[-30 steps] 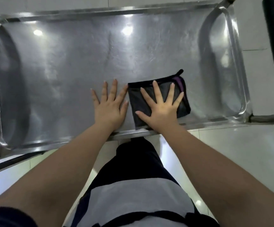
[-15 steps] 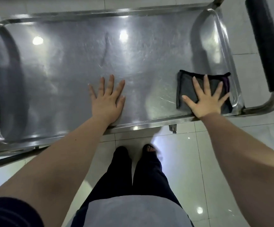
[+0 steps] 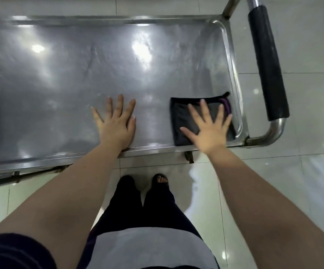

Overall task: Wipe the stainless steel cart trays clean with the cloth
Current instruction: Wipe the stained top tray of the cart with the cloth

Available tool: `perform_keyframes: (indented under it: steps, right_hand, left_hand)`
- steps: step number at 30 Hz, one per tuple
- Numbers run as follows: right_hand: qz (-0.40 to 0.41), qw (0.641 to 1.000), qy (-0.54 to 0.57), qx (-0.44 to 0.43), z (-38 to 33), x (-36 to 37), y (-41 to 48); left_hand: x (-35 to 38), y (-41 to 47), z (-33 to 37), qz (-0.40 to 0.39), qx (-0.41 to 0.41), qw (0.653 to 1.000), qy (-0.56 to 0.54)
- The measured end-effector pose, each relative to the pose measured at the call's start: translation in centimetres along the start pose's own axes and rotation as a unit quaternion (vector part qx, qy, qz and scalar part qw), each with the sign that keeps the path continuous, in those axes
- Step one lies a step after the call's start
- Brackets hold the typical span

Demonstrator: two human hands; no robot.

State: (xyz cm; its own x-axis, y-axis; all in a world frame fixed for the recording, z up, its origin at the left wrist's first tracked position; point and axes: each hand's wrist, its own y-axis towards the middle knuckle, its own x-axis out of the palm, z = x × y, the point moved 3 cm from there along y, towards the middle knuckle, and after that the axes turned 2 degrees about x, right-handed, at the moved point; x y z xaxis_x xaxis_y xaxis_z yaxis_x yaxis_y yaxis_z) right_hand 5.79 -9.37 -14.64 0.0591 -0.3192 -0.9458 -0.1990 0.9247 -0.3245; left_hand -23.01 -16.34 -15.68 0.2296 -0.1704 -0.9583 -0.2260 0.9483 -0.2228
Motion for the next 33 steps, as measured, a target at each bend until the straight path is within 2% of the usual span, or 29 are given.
perform_keyframes:
  steps: [2, 4, 6, 9, 11, 13, 15, 17, 18, 20, 22, 24, 27, 31, 33]
  right_hand:
    - [-0.018, 0.999, -0.018, 0.033, 4.5, -0.5, 0.5]
    - [-0.03, 0.998, -0.025, 0.045, 6.1, -0.8, 0.5]
    - [-0.028, 0.999, -0.01, 0.033, 3.7, -0.6, -0.1]
    - [-0.035, 0.999, 0.016, -0.034, -4.4, 0.5, -2.0]
    - [-0.042, 0.996, 0.018, -0.076, -10.0, 1.1, -3.2]
    - [-0.063, 0.993, 0.009, -0.095, -13.0, 1.2, -3.6]
    - [-0.067, 0.992, 0.006, -0.11, -12.6, 0.7, -3.0]
    - [-0.022, 0.991, 0.009, -0.133, -10.3, -0.8, -1.6]
    - [-0.002, 0.99, 0.012, -0.137, -8.9, -1.6, -0.6]
    - [-0.022, 0.988, 0.013, -0.149, -6.8, -3.0, 1.5]
    - [-0.067, 0.983, 0.006, -0.171, -6.3, -3.5, 2.4]
    - [-0.045, 0.981, -0.006, -0.19, -6.6, -3.8, 2.1]
    - [0.019, 0.98, -0.014, -0.197, -7.0, -4.6, 1.4]
    - [0.033, 0.982, -0.012, -0.187, -7.1, -6.2, 0.4]
    - [0.05, 0.981, -0.001, -0.189, -6.7, -6.9, -0.3]
  left_hand:
    - [0.2, 0.1, 0.1, -0.004, 0.002, 1.0, 0.001]
    - [0.2, 0.1, 0.2, -0.007, 0.0, 1.0, 0.02]
    - [0.3, 0.2, 0.2, -0.015, -0.009, 0.999, 0.038]
    - [-0.2, 0.1, 0.5, -0.026, -0.002, 0.999, 0.039]
    - [-1.3, 0.1, 0.8, -0.006, 0.001, 1.0, 0.007]
    - [-2.6, 0.1, 1.5, 0.046, -0.019, 0.997, -0.064]
    - [-3.8, 0.3, 2.1, 0.081, -0.051, 0.983, -0.159]
    - [-4.3, 0.1, 3.1, 0.085, -0.023, 0.976, -0.197]
    - [-4.4, 0.1, 3.9, 0.079, 0.02, 0.98, -0.181]
    - [-3.9, 0.1, 5.4, 0.037, 0.103, 0.987, -0.115]
    - [-2.9, 0.5, 6.4, -0.026, 0.122, 0.991, -0.047]
    - [-2.5, 0.9, 6.8, -0.047, 0.114, 0.992, -0.014]
    - [-2.9, 0.8, 7.1, -0.016, 0.084, 0.996, -0.01]
    - [-4.1, -0.1, 7.2, 0.015, 0.062, 0.998, 0.013]
    - [-4.8, -0.9, 6.9, 0.058, 0.077, 0.995, 0.008]
